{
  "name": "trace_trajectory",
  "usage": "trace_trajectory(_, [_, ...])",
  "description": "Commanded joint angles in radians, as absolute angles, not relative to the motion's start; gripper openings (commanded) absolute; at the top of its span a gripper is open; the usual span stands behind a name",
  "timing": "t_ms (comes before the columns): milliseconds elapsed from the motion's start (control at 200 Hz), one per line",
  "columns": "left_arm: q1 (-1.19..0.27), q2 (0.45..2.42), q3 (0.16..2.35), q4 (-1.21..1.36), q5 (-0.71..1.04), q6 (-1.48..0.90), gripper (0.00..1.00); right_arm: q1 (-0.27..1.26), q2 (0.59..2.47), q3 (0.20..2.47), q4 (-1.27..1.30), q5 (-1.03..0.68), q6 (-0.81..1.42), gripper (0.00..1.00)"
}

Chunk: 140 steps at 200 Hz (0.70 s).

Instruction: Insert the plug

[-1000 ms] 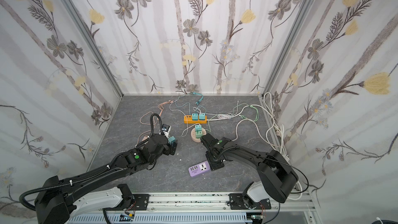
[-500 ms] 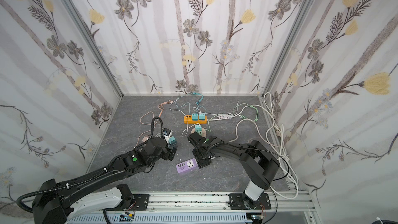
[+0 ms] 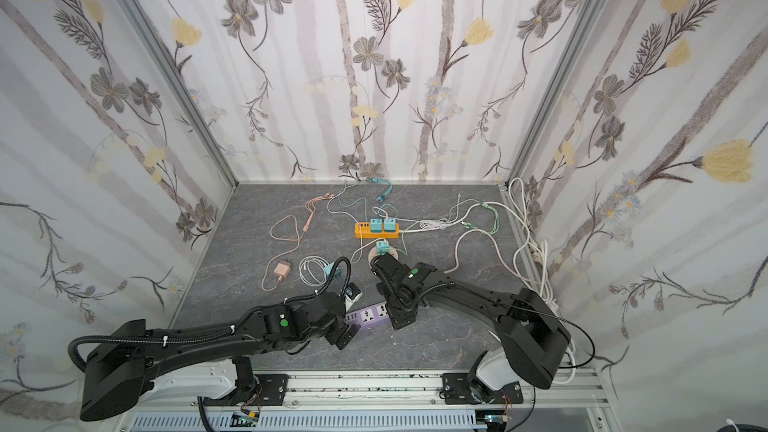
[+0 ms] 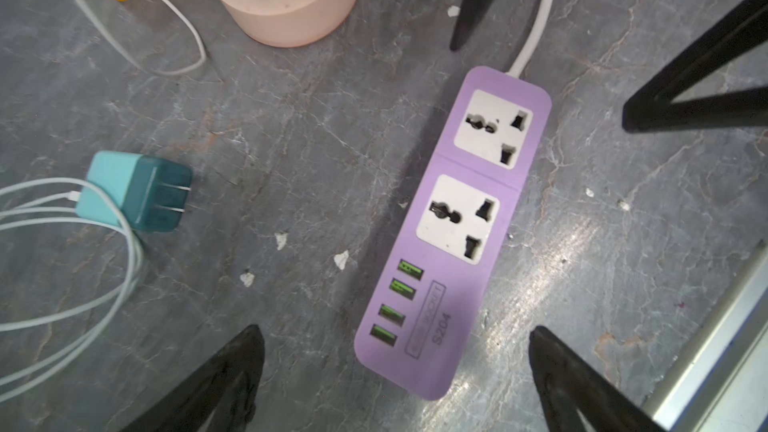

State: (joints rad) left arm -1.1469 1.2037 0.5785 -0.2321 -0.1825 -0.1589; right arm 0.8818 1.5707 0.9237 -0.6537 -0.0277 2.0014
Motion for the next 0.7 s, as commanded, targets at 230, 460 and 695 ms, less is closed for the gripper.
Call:
trace_trajectory(230, [-1.158,1.226,0.496,-0.150,-0.257,-0.319,1.00,0.672,1.573,0.805,-0.206,-0.122,1.369,0.94])
trace_trajectory(460, [-1.144,1.256,0.485,-0.198,-0.315,-0.401,1.00,0.633,1.685,0.828,-0.167,-0.245,1.312,0.98])
trace_trajectory(695, [-1.135,1.366,0.537,-0.227,-0.347,-0.428,1.00,0.624,1.678,0.722,-0.113,-0.263,1.443,0.99])
